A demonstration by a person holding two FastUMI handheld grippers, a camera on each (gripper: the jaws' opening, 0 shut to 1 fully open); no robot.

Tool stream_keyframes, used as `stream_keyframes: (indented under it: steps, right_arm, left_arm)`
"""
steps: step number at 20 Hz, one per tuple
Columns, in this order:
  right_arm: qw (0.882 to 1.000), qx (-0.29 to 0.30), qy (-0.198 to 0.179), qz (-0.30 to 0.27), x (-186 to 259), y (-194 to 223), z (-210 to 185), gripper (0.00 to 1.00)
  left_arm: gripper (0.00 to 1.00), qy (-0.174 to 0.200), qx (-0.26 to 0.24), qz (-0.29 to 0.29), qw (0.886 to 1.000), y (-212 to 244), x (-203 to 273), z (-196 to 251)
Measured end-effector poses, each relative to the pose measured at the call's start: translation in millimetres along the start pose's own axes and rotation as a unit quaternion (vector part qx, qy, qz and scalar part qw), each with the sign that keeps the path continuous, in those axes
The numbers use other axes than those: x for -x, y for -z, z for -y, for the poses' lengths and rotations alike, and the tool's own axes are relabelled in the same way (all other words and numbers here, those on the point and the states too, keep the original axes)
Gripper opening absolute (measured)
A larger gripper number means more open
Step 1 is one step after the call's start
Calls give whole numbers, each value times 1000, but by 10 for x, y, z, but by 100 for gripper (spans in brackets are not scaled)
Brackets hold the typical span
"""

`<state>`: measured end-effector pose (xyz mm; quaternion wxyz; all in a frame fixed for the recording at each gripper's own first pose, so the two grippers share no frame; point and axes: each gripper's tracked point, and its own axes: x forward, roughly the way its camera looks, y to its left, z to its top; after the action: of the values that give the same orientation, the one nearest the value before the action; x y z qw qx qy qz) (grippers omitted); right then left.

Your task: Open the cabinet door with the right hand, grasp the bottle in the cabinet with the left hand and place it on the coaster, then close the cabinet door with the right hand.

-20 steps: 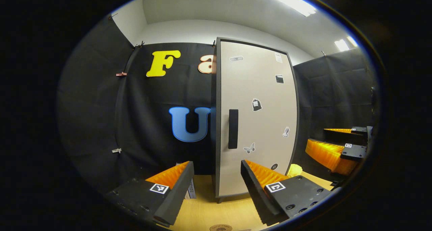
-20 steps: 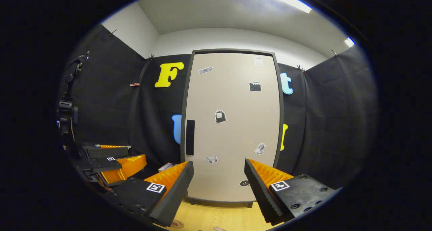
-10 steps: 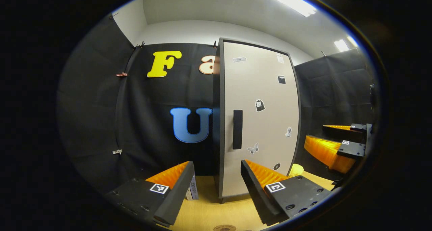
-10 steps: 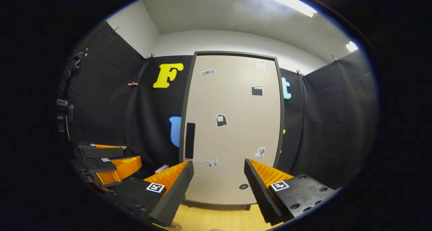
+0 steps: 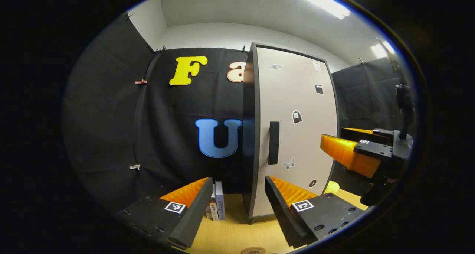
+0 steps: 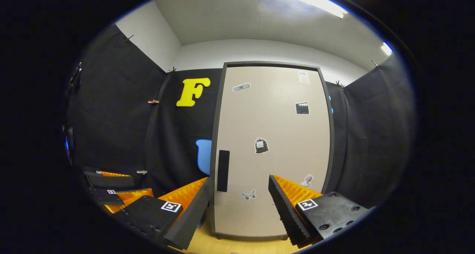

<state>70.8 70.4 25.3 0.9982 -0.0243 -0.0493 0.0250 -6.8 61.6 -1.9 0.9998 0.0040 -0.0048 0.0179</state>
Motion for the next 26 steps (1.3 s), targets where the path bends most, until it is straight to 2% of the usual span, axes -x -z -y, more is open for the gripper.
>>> stream_keyframes:
  steps: [7, 14, 19, 22, 24, 25, 26]
  right_arm:
    - [1000, -17, -16, -7, -587, 163, -286, 97]
    - [999, -16, 6, -46, -1176, 575, -345, 95]
    - [998, -4, 33, -45, -1450, 706, -331, 93]
    - [998, -21, 39, -40, -1564, 706, -358, 85]
    - [998, -26, 44, -33, -1642, 691, -366, 84]
    - [998, -25, 56, -32, -1657, 689, -327, 81]
    - [997, -24, 64, -29, -1679, 685, -299, 69]
  left_arm:
    - [89, -28, 6, -6, 1000, 90, 21, -365]
    - [89, -33, 23, -21, 999, 265, -79, -569]
    - [89, -53, 23, -33, 998, 386, -70, -786]
    - [89, -67, 16, -39, 997, 429, -29, -879]
    - [89, -69, 13, -44, 997, 448, -7, -945]
    - [89, -71, 12, -46, 996, 465, 6, -968]
    - [89, -73, 10, -47, 996, 466, 25, -984]
